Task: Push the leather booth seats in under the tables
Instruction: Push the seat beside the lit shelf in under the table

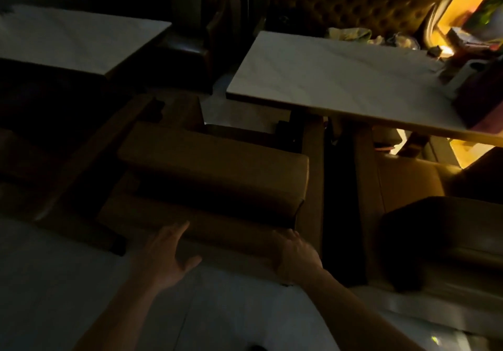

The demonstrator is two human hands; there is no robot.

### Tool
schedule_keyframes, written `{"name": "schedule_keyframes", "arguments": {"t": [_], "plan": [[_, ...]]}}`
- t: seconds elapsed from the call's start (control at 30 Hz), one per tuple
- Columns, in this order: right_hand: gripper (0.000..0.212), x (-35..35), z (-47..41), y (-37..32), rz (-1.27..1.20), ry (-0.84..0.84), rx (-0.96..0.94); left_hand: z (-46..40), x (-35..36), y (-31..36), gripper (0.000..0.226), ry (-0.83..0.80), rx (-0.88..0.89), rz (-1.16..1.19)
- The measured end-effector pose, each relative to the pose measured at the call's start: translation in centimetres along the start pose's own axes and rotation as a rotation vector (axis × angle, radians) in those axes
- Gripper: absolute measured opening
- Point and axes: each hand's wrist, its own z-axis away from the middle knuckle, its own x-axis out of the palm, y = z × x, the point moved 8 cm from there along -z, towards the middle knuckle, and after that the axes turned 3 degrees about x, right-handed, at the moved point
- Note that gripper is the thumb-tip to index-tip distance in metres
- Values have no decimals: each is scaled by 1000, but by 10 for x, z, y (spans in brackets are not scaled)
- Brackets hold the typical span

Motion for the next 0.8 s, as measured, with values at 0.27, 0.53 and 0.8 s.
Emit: {"name": "schedule_keyframes", "arguments": {"t": [0.27,0.53,0.8], "plan": [[94,22,-55,-22,53,27,160,-95,6,-90,91,-99,119,-142],[114,64,-90,-46,38,127,344,-165,27,-161,95,-149,306,-282],[114,72,-87,-48,130,265,349,-171,27,-177,82,-63,369,-190]]}}
